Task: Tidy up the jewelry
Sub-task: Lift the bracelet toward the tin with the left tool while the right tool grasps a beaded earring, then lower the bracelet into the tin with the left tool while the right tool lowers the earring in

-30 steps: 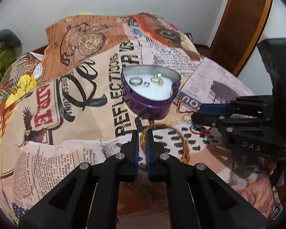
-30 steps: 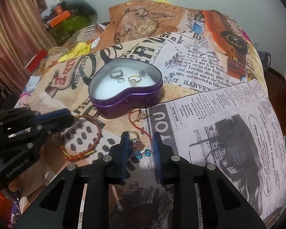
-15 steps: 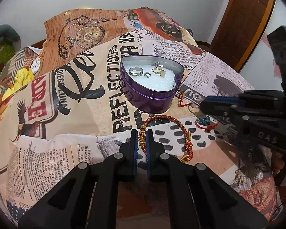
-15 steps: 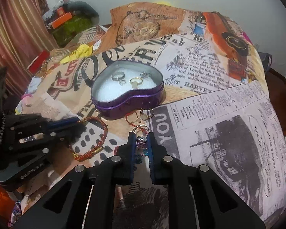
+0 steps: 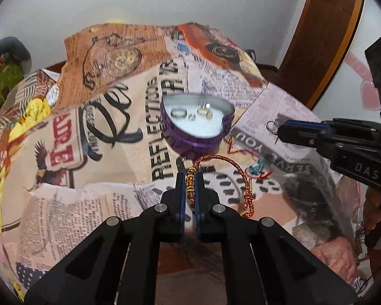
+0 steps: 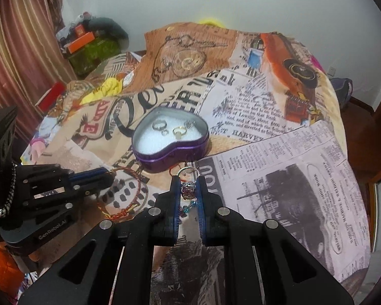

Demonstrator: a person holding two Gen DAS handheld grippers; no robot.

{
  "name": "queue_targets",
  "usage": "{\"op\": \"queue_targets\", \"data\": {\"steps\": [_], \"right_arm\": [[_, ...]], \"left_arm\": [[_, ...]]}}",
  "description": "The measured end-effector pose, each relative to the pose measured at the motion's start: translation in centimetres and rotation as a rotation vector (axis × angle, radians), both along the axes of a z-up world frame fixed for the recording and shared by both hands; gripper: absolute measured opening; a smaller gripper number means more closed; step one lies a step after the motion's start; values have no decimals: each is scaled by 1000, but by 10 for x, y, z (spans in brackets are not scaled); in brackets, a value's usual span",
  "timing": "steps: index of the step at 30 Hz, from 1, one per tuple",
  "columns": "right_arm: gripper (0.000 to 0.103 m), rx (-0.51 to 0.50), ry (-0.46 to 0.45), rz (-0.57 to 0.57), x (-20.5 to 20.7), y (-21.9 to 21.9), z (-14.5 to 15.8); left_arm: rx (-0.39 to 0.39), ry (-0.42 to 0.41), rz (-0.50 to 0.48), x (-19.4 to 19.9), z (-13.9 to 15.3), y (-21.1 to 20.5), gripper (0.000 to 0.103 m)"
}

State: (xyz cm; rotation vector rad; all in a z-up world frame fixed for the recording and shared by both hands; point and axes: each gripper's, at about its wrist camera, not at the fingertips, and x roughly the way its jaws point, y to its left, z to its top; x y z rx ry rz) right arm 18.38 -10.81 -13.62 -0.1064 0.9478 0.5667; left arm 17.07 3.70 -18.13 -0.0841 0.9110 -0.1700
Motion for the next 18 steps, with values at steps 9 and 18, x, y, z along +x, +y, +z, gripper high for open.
{"op": "queue_targets", "data": {"steps": [9, 18], "right_arm": [[11, 14, -66, -15, 0, 2, 23], [11, 42, -119, -11, 5, 9, 40]], "left_arm": [[3, -99, 9, -5, 38, 4, 5], [3, -157, 35, 5, 55, 12, 5]]}}
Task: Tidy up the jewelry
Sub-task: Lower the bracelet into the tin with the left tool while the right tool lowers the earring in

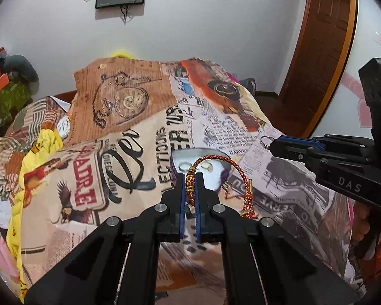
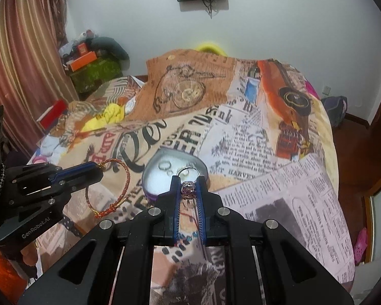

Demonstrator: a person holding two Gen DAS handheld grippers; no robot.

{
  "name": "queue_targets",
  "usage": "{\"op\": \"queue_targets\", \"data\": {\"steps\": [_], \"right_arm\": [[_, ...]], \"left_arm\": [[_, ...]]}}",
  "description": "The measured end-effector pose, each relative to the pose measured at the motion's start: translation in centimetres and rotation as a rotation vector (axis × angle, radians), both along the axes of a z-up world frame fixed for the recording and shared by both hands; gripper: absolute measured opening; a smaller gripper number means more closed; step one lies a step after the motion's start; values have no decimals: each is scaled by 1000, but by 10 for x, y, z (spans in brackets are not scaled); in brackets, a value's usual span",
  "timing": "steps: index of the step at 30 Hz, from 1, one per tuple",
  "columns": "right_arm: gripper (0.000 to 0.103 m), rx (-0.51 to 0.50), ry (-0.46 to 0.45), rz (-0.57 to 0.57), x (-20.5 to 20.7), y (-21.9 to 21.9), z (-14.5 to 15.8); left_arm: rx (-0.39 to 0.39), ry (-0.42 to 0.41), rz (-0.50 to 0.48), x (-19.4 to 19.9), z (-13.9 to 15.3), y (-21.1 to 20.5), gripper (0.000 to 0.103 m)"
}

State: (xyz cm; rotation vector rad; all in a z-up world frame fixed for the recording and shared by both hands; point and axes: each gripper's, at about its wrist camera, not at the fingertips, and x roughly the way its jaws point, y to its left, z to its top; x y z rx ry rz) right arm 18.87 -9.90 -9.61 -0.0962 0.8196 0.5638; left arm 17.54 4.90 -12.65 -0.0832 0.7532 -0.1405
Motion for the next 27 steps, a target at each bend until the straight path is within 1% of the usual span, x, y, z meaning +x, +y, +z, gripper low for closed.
{"op": "queue_targets", "data": {"steps": [6, 12, 22, 27], "right_arm": [[11, 19, -1, 14, 11, 10, -3], [11, 25, 19, 30, 21, 17, -13], [11, 23, 21, 65, 36, 25, -19], [11, 20, 57, 92, 41, 30, -33]], "left_arm": [[15, -10, 19, 13, -1, 10, 5], [15, 7, 30, 31, -11, 17, 5], [5, 64, -19, 66, -38, 7, 5], [2, 79, -40, 73, -47, 1, 5]]}}
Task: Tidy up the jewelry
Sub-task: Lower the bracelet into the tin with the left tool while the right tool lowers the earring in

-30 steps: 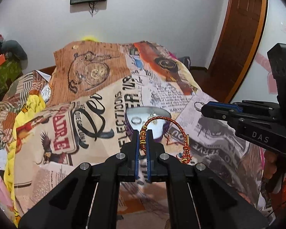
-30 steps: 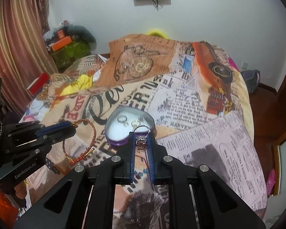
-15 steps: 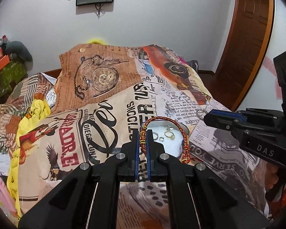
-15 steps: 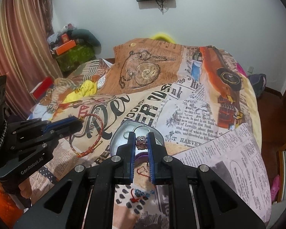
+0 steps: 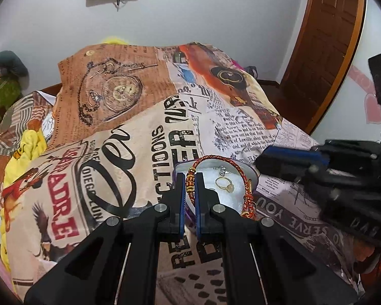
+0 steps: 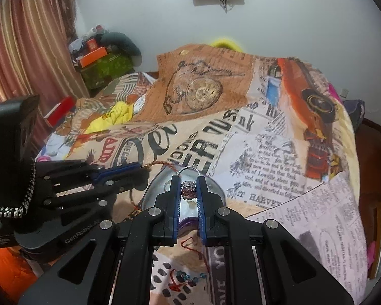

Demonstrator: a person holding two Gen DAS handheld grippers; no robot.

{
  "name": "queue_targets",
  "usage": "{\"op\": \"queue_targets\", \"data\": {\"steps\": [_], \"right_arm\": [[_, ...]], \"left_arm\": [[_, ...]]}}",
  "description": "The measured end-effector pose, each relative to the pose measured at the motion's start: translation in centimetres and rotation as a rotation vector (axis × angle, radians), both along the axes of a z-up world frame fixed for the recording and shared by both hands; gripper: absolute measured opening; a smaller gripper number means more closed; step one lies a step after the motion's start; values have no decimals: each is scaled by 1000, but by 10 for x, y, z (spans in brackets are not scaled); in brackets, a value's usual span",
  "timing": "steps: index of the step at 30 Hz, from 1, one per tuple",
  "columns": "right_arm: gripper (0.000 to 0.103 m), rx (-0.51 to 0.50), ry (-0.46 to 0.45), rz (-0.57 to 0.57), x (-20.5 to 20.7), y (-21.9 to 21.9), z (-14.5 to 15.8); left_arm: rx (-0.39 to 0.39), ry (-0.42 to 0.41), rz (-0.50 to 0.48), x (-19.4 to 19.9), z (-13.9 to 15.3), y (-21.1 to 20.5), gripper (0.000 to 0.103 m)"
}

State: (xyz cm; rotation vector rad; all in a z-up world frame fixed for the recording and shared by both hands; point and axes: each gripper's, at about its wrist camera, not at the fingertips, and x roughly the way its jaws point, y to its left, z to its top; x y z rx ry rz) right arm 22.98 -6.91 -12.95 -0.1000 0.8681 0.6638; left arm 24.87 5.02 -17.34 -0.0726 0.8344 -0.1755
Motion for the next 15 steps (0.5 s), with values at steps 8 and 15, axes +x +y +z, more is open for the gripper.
{"op": "queue_targets", "data": {"steps": [8, 15], "right_arm": [[11, -16, 80, 37, 1, 8, -25], [11, -41, 98, 51, 2, 11, -32]], "left_arm": [[-20, 38, -13, 7, -13, 0, 5], [-40, 50, -22, 7, -14, 1, 5]]}}
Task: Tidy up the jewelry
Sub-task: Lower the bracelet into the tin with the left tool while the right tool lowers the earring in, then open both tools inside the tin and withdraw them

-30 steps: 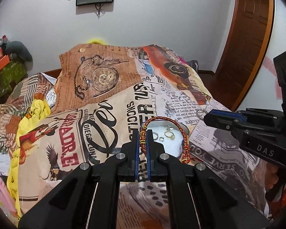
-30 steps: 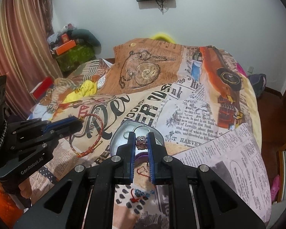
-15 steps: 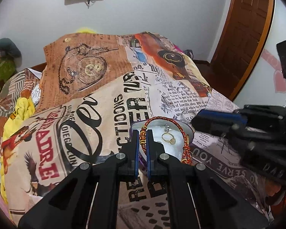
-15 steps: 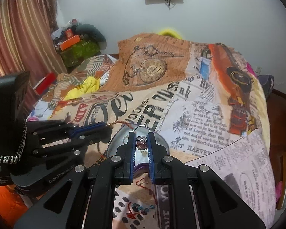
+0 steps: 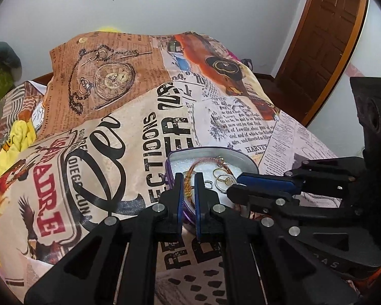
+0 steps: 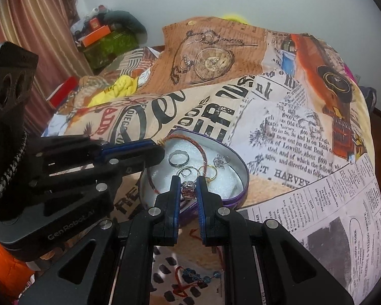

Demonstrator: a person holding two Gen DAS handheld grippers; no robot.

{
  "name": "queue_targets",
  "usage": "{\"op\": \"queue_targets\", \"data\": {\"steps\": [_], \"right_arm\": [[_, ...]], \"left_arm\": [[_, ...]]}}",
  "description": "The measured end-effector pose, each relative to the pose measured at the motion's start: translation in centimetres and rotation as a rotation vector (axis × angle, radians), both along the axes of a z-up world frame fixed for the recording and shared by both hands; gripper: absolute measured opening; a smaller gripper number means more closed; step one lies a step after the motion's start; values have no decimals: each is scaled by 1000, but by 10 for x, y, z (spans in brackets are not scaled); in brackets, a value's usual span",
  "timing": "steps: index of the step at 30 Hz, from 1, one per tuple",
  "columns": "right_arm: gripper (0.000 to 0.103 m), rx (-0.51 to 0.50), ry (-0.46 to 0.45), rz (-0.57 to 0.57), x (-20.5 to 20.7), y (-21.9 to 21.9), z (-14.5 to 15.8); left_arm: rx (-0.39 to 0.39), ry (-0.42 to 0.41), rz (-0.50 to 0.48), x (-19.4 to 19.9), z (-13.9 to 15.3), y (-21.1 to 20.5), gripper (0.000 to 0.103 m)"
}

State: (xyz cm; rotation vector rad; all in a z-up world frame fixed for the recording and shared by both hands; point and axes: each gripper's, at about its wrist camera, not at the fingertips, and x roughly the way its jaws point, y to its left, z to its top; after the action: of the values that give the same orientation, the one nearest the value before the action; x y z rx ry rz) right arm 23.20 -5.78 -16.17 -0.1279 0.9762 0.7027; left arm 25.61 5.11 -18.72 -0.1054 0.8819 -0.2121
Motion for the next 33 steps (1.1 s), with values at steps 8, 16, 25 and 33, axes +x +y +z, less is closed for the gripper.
{"op": "queue_targets", "data": {"steps": [8, 16, 25, 33], "right_arm": [[11, -40, -20, 9, -3, 5, 1], [16, -59, -16, 15, -7, 4, 9], [17, -51, -46, -21, -19, -10, 29], [36, -46, -89, -65, -36, -30, 47]], "left_arm": [[-8, -14, 16, -8, 9, 4, 5], [1, -15, 40, -17, 20, 10, 5], [27, -45, 37, -37, 39, 4, 8], [47, -69, 28, -61, 55, -5, 24]]}}
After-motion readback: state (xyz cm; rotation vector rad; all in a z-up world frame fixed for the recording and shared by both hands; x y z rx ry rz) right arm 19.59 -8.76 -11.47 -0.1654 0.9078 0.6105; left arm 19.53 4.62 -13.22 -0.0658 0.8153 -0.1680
